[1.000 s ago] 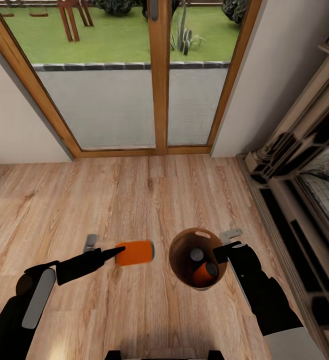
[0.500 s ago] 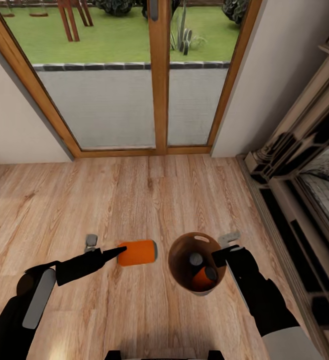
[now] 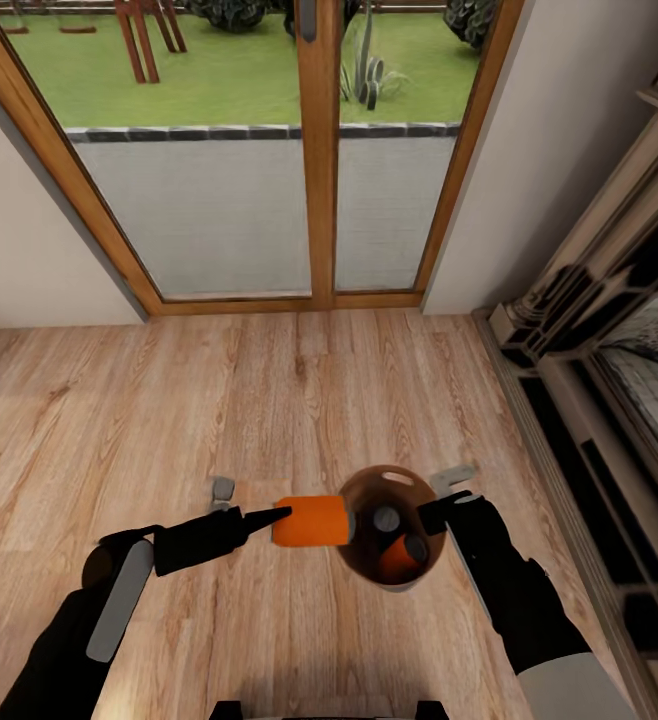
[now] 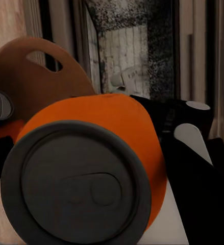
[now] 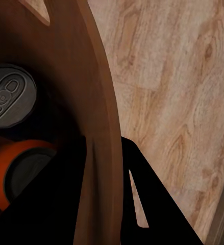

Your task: Put the three can of soda from the living room inside the tash can in the kitchen.

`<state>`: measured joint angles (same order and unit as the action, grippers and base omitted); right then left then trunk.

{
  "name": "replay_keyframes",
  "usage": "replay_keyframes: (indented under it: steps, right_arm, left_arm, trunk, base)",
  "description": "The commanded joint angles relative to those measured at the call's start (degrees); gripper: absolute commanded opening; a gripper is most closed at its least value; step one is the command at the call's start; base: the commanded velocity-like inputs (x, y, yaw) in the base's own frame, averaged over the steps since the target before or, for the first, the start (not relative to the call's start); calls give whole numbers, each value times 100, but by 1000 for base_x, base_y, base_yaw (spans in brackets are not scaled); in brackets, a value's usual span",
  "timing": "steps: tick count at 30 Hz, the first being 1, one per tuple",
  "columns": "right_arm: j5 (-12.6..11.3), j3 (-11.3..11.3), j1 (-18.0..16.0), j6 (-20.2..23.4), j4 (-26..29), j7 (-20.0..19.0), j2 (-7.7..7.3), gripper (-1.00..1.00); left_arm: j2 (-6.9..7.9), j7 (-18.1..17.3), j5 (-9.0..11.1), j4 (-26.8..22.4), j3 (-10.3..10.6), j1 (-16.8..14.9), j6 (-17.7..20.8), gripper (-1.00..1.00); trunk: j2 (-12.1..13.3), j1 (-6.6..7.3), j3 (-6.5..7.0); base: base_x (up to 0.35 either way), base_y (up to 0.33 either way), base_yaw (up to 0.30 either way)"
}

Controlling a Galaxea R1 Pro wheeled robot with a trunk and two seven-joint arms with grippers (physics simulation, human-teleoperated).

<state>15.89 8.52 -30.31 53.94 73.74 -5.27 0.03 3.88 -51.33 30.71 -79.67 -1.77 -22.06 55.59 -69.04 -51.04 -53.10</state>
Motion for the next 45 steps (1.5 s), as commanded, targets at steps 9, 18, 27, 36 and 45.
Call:
replay_keyframes:
  steps: [9, 18, 27, 36, 45]
  right_arm:
    - [-104, 6, -1, 3, 8, -10, 89, -100]
    - [-99, 546, -1, 3, 8, 115, 93, -100]
    - [-103, 622, -1, 10, 8, 292, 93, -100]
    - [-104, 636, -1, 18, 8, 309, 120, -100]
    - [-104, 642, -1, 25, 8, 316, 128, -100]
  left_arm:
    - [-226, 19, -15, 4, 43, 0, -15, -100]
    - [-490, 206, -30, -5, 120, 0, -22, -100]
    - [-546, 244, -467, 3, 128, 0, -22, -100]
    - [-659, 252, -837, 14, 119, 0, -28, -100]
    - [-984, 1237, -1360, 256, 129, 0, -41, -100]
  trunk:
    - [0, 0, 0]
    - [0, 0, 0]
    - [0, 0, 0]
    - [0, 0, 0]
    - [0, 0, 0]
  base:
    - [0, 0, 0]
    - [0, 0, 0]
    - [0, 0, 0]
    - [0, 0, 0]
    - [0, 0, 0]
